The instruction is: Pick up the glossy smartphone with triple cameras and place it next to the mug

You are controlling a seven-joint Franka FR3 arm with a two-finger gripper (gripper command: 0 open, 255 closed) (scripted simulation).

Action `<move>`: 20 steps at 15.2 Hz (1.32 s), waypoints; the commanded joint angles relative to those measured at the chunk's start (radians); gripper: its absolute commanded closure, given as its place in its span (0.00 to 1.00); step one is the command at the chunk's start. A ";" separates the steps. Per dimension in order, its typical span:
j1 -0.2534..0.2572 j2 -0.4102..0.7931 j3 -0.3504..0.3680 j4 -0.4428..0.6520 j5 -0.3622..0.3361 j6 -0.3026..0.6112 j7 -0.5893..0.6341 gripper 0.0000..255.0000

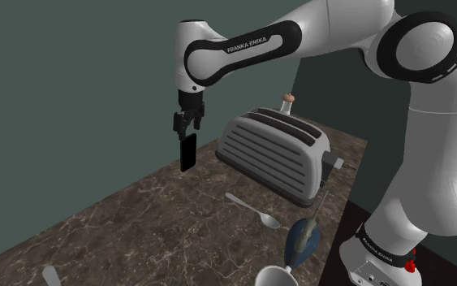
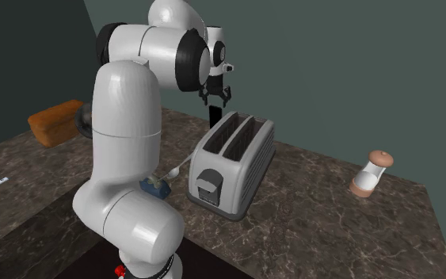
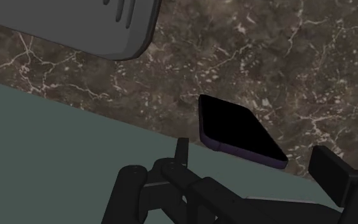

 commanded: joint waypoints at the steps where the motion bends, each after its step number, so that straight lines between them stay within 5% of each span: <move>1: 0.003 0.022 -0.001 0.005 -0.006 0.016 0.002 0.00; 14: 0.005 0.048 -0.005 -0.034 -0.014 0.080 0.007 0.00; 15: 0.005 0.048 -0.005 -0.034 -0.014 0.080 0.007 1.00; 20: 0.005 0.049 -0.005 -0.034 -0.014 0.080 0.007 1.00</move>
